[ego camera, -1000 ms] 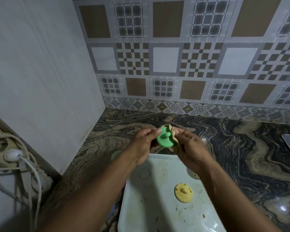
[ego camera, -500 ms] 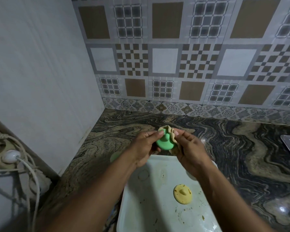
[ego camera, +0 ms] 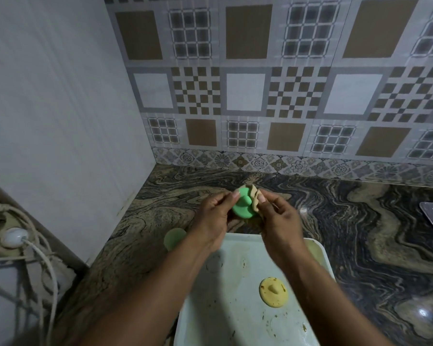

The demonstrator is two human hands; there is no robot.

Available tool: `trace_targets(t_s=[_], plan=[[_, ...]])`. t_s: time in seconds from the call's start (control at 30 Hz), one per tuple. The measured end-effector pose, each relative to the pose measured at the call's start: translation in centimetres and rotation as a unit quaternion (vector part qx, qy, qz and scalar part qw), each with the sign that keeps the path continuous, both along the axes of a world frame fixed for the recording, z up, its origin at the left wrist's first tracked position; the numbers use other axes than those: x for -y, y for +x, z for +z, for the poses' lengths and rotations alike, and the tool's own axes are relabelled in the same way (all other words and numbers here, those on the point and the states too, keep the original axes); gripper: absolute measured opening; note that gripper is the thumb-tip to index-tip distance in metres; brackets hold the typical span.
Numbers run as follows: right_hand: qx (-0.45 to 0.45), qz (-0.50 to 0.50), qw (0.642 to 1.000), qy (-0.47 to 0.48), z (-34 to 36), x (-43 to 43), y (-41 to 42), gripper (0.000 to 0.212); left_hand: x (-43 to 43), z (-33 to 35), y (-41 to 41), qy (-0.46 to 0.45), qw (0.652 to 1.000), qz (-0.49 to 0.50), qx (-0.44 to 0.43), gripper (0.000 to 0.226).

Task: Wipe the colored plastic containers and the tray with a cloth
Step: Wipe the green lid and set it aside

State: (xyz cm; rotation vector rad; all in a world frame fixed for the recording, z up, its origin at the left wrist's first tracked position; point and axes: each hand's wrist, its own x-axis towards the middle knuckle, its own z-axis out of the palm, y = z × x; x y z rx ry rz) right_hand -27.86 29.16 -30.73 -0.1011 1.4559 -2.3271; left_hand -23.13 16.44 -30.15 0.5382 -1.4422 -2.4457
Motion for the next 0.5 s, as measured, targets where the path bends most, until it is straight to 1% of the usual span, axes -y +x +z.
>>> trace_targets(t_s=[0.03, 0.1, 0.13, 0.17, 0.2, 0.23, 0.3, 0.33, 0.37, 0.4, 0.43, 0.47, 0.5], plan=[[-0.001, -0.047, 0.999, -0.003, -0.7, 0.7, 1.0, 0.022, -0.8, -0.5, -0.3, 0.007, 0.999, 0.042, 0.001, 0.015], [0.003, -0.116, 0.993, 0.014, -1.6, 1.7, 2.7, 0.019, -2.3, -1.3, -0.6, 0.004, 0.994, 0.105, 0.037, 0.015], [0.005, -0.13, 0.991, 0.025, -1.8, 1.8, 3.0, 0.017, -2.7, -1.5, -0.4, 0.001, 0.991, 0.121, 0.051, 0.017], [0.004, -0.127, 0.991, 0.034, -1.8, 1.5, 2.8, 0.016, -2.9, -1.7, -0.1, 0.009, 0.992, 0.116, 0.057, 0.018], [0.001, -0.106, 0.993, 0.043, -1.5, 0.9, 2.2, 0.016, -2.6, -1.6, 0.3, 0.021, 0.994, 0.086, 0.064, 0.021], [-0.006, -0.07, 0.996, 0.055, -1.1, 0.3, 1.5, 0.018, -1.9, -1.4, 0.7, 0.028, 0.996, 0.035, 0.078, 0.024], [-0.028, 0.012, 0.997, 0.076, 0.0, -1.0, 0.1, 0.023, 0.2, -0.7, 1.3, 0.007, 0.991, -0.077, 0.108, 0.03], [-0.036, 0.04, 0.995, 0.08, 0.3, -1.5, -0.3, 0.027, 1.1, -0.3, 1.4, -0.005, 0.989, -0.105, 0.104, 0.032], [-0.038, 0.054, 0.995, 0.071, 0.8, -1.6, -0.3, 0.031, 1.5, 0.2, 1.4, -0.008, 0.991, -0.108, 0.078, 0.035], [-0.034, 0.047, 0.997, 0.058, 1.0, -1.4, -0.3, 0.03, 1.5, 0.4, 1.1, -0.003, 0.995, -0.091, 0.046, 0.036], [-0.018, 0.025, 0.999, 0.042, 1.3, -1.0, -0.2, 0.025, 0.9, 0.8, 0.9, 0.006, 0.998, -0.066, 0.015, 0.034], [0.017, -0.001, 1.0, 0.019, 1.4, -0.5, -0.3, 0.021, 0.2, 0.7, 0.7, 0.016, 0.999, -0.043, -0.007, 0.03], [0.063, -0.019, 0.998, -0.011, 1.4, 0.0, -0.3, 0.021, -0.7, 0.5, 0.4, 0.025, 0.999, -0.027, -0.023, 0.024]])
